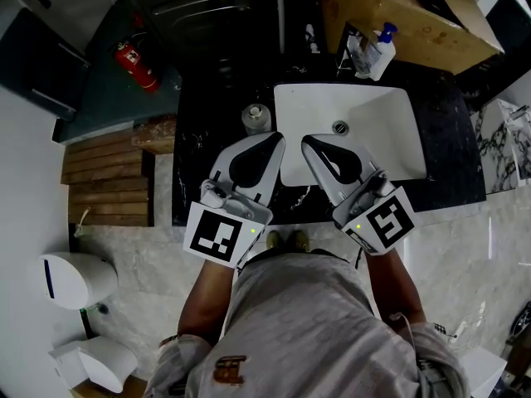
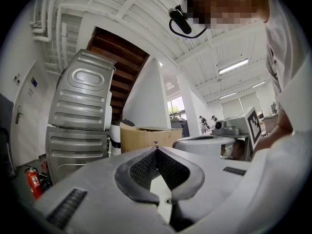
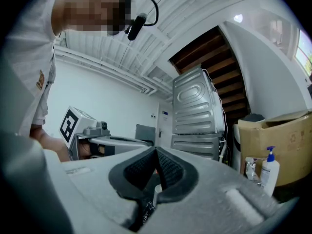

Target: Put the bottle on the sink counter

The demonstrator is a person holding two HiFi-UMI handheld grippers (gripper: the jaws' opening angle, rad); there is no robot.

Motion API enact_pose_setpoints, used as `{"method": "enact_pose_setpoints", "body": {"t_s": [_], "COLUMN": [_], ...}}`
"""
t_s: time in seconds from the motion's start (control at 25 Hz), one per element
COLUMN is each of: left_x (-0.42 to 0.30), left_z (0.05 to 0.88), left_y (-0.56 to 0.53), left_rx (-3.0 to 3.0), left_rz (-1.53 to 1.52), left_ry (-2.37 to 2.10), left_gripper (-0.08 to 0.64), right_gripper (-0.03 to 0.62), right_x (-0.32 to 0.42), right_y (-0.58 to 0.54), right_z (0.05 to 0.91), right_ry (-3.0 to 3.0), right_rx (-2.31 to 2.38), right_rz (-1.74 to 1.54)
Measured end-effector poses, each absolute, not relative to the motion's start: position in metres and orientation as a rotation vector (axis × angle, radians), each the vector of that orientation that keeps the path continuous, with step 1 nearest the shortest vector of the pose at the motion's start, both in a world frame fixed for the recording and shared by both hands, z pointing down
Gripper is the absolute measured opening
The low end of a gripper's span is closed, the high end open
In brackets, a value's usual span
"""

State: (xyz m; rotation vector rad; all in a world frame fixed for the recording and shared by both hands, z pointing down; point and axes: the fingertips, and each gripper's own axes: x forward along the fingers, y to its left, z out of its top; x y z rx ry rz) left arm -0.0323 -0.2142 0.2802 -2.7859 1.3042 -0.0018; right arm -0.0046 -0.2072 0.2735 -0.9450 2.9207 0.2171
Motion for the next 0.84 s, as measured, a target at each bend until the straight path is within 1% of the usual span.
{"method": "enact_pose_setpoints", "body": {"t_s": [0.84], "left_x": [-0.0325], "left_z": [0.2845], "left_y": [-0.2181], "left_rx": [-2.807], "left_rz": [0.001], "left_ry": [1.303], "left_gripper": [0.002], "right_gripper": [0.000], "right_x": [-0.0044], "right_y": [-0.2106], "right_z": [0.2793], "right_ry": [2.929], "right_rx": [-0.951], "right_rz": [0.198]}}
